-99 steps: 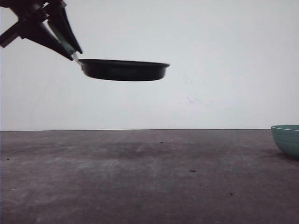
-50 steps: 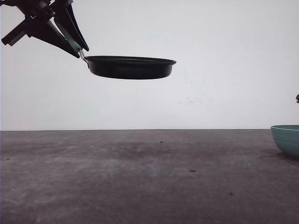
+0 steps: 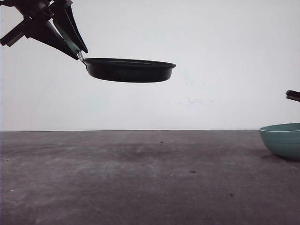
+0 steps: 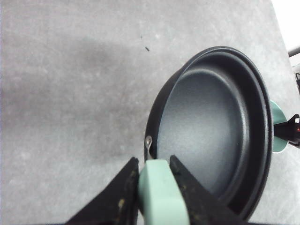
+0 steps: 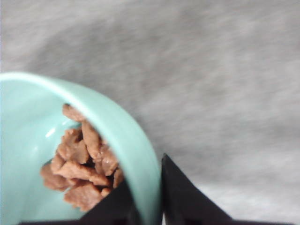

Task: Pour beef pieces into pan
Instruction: 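Grasp the green bowl rim with the right gripper and lift it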

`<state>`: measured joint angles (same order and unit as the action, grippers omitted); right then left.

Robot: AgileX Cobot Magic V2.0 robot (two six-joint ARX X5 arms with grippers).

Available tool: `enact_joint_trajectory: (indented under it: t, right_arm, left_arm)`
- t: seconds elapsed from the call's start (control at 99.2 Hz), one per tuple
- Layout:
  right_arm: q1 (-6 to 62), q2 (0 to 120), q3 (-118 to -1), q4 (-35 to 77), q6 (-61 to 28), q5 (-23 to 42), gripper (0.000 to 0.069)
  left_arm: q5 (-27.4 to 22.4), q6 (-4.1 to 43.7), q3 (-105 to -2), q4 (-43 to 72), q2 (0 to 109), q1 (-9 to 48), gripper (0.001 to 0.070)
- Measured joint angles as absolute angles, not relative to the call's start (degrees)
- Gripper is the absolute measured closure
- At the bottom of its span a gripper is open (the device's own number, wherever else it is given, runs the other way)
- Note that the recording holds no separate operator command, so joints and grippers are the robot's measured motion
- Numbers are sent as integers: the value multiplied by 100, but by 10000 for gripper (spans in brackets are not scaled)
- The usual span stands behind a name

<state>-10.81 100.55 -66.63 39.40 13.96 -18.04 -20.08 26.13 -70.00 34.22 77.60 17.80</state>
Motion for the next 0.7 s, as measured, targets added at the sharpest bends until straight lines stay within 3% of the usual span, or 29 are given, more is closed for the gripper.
enact_joint_trajectory:
  t: [0.303, 0.696]
  right_arm:
    - [-416, 8866, -6855, 4003, 1402, -2086, 667]
    - [1557, 7308, -6897, 3935, 1909, -2069, 667]
  left_arm:
    - [-2005, 2613, -7000, 3492, 7859, 1872, 645]
    - [-2303, 2657, -6998, 3754, 8477, 2521, 645]
